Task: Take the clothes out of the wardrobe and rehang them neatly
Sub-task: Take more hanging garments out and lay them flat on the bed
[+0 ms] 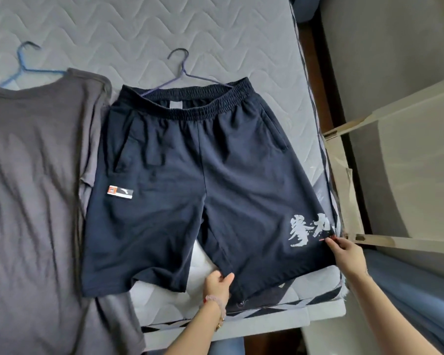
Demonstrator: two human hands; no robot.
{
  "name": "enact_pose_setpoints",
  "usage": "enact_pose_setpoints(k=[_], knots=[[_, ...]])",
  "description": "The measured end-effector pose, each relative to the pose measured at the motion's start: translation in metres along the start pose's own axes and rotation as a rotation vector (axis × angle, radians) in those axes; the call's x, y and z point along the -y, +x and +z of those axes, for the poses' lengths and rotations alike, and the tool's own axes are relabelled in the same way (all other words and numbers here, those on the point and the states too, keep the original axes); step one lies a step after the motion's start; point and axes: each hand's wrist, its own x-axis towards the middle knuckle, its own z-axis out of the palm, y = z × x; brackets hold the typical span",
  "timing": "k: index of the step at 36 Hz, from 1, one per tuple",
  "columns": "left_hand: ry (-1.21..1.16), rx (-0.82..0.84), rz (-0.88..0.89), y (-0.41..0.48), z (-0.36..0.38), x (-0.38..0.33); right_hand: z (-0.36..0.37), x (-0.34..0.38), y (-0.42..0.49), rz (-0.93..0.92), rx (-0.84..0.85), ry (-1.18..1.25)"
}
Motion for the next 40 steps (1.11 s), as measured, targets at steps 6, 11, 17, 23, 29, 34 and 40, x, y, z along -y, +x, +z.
enact_pose_setpoints(k=[6, 11, 17, 23, 29, 34, 40], knots=[[-0.008, 0.125, -0.06, -0.009, -0.006, -0.003, 0.003, 0.009, 0.004, 0.041, -0.005, -0.054], [0.194, 0.123, -0.053, -0.026, -0.023, -0.004, -0.007, 0.015, -0.013, 0.014, -0.077, -0.276], [0.126, 0.077, 0.002, -0.046, -0.077, -0.006, -0.004, 0.054, -0.06, -0.172, -0.072, -0.214], [-0.075, -0.08, 0.158, -0.082, -0.168, -0.013, 0.032, 0.119, -0.13, -0.255, 0.171, 0.024], [-0.305, -0.248, 0.274, -0.123, -0.259, 0.009, 0.078, 0.17, -0.216, -0.374, 0.381, 0.081], [-0.473, -0.361, 0.292, -0.154, -0.339, 0.078, 0.134, 0.198, -0.301, -0.47, 0.511, -0.019], [-0.656, -0.445, 0.245, -0.179, -0.415, 0.2, 0.204, 0.184, -0.394, -0.435, 0.629, -0.117]])
